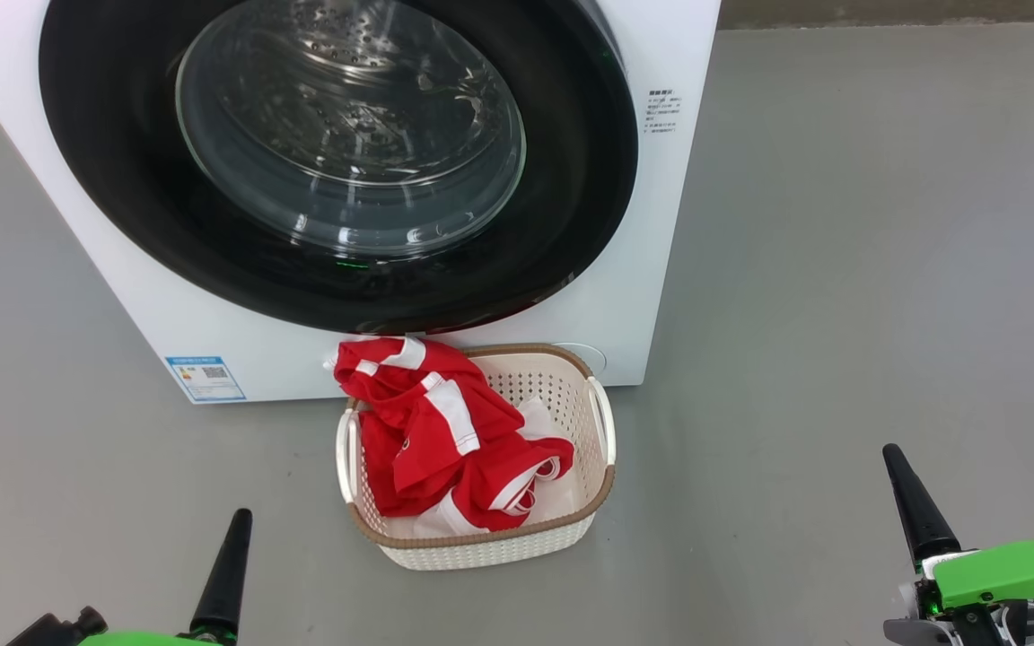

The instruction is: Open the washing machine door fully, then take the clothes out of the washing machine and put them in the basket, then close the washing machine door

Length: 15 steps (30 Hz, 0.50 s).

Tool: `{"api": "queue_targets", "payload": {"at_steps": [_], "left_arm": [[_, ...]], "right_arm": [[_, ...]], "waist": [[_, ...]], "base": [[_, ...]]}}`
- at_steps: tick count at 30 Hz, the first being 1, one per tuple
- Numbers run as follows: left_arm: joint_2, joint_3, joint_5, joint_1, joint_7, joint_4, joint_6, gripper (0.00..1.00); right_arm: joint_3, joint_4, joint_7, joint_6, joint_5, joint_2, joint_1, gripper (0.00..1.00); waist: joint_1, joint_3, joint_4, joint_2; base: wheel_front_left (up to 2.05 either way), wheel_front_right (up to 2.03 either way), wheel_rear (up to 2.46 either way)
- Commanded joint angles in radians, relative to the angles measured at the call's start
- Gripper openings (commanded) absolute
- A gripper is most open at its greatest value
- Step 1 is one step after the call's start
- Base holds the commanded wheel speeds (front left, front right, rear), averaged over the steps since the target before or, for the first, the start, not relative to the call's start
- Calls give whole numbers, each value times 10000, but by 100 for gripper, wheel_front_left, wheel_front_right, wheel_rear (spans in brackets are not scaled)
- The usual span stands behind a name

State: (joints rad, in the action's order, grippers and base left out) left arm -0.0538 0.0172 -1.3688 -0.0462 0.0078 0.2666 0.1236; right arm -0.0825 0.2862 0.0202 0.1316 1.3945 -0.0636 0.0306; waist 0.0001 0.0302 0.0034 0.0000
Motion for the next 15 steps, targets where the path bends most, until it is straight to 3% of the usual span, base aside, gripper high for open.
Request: {"api": "queue_targets", "payload": {"at_steps": [1,15], "left_arm": [[-227,338,-406,-393,95,-230,59,0],[-245,485,-1917,-518,508,-233,67,0]], "right_arm": [[112,-317,130,-7,356,-100,497,0],[-43,-387,552,-9,1615,-37,665,0]], "waist": [[-1,-27,-3,0],[-1,-185,-23,0]], "base": [[0,0,0],[0,0,0]]}}
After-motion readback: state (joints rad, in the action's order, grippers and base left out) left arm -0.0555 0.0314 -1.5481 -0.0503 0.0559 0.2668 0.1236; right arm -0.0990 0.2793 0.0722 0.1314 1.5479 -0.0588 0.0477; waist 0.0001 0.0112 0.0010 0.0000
